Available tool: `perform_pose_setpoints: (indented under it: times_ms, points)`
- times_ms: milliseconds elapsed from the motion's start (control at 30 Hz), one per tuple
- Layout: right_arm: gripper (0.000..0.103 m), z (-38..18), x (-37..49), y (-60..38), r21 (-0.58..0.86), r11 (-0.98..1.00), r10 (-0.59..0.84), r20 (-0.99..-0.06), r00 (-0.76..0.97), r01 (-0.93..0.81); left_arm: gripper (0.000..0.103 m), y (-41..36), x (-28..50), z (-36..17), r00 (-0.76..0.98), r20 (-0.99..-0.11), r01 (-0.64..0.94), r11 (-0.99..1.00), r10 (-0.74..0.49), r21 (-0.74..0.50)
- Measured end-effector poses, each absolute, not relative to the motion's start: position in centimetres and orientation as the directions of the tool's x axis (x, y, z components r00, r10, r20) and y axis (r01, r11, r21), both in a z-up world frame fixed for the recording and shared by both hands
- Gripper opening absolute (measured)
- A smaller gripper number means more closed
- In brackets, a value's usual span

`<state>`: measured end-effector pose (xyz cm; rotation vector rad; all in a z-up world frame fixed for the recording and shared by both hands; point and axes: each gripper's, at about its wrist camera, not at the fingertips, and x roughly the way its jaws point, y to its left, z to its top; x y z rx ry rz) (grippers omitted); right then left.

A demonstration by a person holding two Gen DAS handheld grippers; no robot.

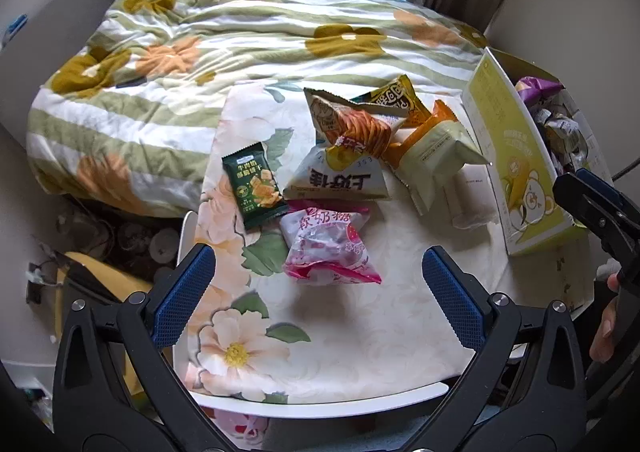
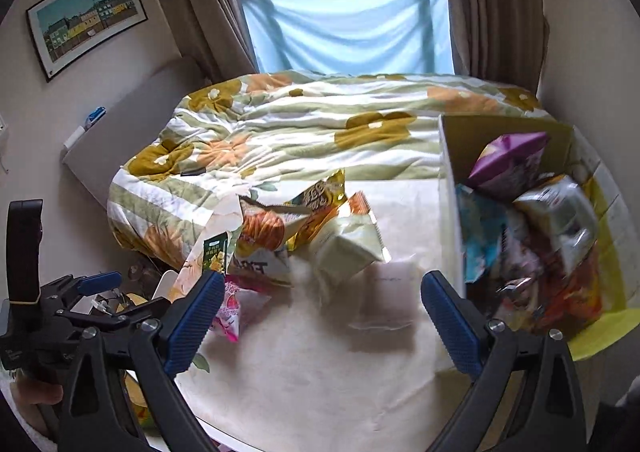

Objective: Organize snacks
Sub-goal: 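Withdraw both tools from the box back toward the remaining snacks, then grasp the pink candy bag with the left tool while the right tool grasps the orange-green bag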

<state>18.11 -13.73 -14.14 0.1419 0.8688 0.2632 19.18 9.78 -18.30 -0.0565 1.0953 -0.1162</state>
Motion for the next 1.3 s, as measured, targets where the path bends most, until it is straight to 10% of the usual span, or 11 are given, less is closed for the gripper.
perform_pose_setpoints:
  times_ms: [767,1300]
  points:
    - [0.098,-23.7,27.8,-10.1,0.037,0.973,0.154,-0.836,0.526,-0.226,0.102,8.3,24.2,-28.7,0.334,-0.932,0.014,0.989,-0.144,-0.148]
    - [0.098,-26.5,31.9,-10.1,0.088,0.932,0.227,-0.898,0.377,-0.352,0.065,8.4,24.1,-31.1,0.319,-0.943,-0.134,0.981,-0.089,-0.138]
